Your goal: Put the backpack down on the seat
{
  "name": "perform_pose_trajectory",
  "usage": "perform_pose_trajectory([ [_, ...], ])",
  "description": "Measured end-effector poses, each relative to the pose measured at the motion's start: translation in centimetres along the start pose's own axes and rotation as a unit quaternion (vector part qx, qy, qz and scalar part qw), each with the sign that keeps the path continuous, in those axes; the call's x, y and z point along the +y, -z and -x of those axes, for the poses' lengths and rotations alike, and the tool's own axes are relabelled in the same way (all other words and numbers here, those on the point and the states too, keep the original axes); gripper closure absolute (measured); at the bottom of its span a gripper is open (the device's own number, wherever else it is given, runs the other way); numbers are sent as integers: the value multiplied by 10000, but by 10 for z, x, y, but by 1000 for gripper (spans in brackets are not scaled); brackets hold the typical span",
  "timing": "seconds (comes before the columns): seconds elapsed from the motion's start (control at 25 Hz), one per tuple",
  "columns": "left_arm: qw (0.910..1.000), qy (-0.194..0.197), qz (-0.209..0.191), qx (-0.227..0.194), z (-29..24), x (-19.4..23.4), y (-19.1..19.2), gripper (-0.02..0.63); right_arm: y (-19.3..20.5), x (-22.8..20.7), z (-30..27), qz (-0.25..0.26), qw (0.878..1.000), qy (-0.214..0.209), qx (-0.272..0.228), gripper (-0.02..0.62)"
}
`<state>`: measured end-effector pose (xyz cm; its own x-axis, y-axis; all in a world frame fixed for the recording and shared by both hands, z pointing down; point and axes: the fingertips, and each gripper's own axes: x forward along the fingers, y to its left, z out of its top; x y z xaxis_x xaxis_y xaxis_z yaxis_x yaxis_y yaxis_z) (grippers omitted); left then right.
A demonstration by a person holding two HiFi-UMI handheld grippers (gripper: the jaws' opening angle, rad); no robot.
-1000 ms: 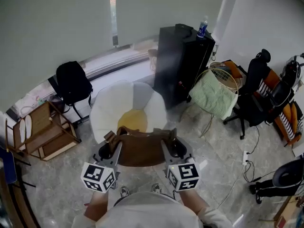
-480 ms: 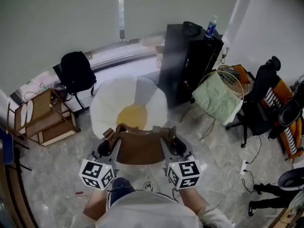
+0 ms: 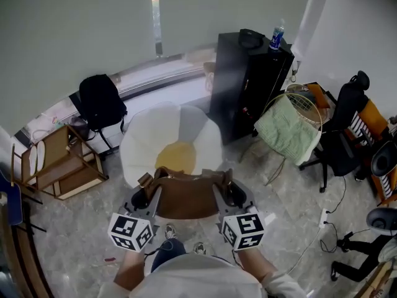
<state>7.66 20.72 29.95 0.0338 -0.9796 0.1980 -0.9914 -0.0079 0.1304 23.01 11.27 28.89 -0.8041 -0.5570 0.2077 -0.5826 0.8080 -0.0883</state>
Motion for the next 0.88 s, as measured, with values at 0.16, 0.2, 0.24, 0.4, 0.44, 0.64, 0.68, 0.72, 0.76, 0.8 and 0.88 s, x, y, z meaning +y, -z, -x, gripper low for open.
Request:
perform_pose_trajectory([
  [0.16, 9998, 183, -26, -8, -16, 23, -13, 502, -12, 3, -22, -16, 9998, 182, -16, 417],
  [0.2, 9997, 244, -38, -12, -19, 30, -17, 502, -15, 4, -28, -20, 9997, 249, -31, 417],
  [0.24, 9995, 306, -51, -15, -22, 37, -19, 502, -17, 6, -34, -24, 9995, 319, -49, 418],
  [0.4, 9986, 511, -122, -38, -35, 69, -33, 502, -29, 17, -63, -52, 9985, 520, -129, 418],
  [0.44, 9984, 552, -140, -39, -39, 77, -37, 502, -32, 18, -70, -65, 9983, 558, -138, 418],
  [0.64, 9969, 761, -220, -20, -51, 108, -45, 502, -35, 29, -97, -142, 9967, 778, -165, 418],
  [0.68, 9966, 789, -234, -13, -53, 114, -45, 502, -35, 32, -103, -154, 9965, 811, -165, 418],
  [0.72, 9965, 802, -247, -5, -54, 120, -46, 502, -35, 34, -108, -164, 9963, 830, -163, 417],
  [0.76, 9965, 799, -258, 4, -56, 125, -46, 502, -35, 36, -112, -174, 9962, 837, -159, 417],
  [0.8, 9965, 791, -265, 14, -58, 128, -46, 502, -34, 37, -116, -183, 9962, 836, -150, 418],
  [0.88, 9965, 791, -262, 41, -63, 131, -45, 502, -33, 34, -122, -202, 9963, 832, -116, 418],
])
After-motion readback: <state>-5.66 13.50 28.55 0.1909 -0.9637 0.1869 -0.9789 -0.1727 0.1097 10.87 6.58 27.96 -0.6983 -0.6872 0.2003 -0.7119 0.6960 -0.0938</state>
